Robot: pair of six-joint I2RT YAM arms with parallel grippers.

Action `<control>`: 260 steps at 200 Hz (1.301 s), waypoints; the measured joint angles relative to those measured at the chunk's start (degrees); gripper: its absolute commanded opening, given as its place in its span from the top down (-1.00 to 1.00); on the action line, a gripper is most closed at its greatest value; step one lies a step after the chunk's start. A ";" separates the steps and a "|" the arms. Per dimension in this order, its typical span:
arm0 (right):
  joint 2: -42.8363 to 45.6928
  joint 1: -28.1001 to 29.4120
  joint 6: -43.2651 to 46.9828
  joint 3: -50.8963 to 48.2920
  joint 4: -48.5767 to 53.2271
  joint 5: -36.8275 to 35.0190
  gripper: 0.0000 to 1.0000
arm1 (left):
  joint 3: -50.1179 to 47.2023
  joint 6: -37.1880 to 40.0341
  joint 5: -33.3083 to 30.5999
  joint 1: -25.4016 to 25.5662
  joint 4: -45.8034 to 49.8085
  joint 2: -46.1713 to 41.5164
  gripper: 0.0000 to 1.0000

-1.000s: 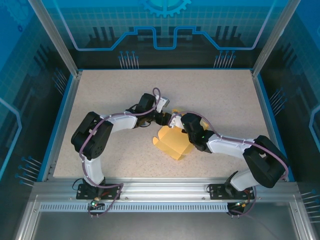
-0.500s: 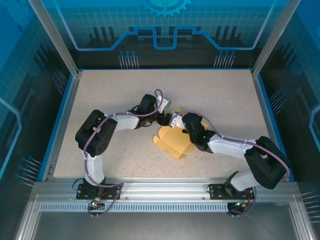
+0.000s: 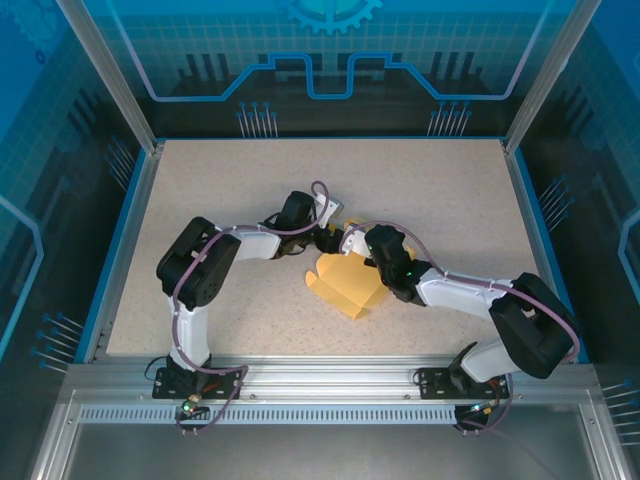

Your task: Fold the paper box

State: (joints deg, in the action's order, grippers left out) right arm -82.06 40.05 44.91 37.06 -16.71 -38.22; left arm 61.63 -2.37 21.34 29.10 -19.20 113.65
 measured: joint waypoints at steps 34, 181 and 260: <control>0.00 -0.22 -0.57 0.00 0.00 0.81 0.94 | 0.96 -0.02 -0.02 0.02 0.00 1.16 -0.13; -0.35 1.86 0.17 -0.48 -0.57 -2.45 0.94 | 1.20 -0.48 -0.02 0.37 -0.66 1.95 0.18; -3.23 3.19 2.54 -0.66 -4.02 -6.40 0.94 | 0.22 -0.50 -0.02 0.37 -2.23 1.95 0.14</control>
State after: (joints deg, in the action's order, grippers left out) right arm -85.30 43.24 47.44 36.40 -20.73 -44.62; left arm 61.84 -2.87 21.32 29.47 -21.43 115.59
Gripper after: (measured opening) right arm 0.050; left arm 0.425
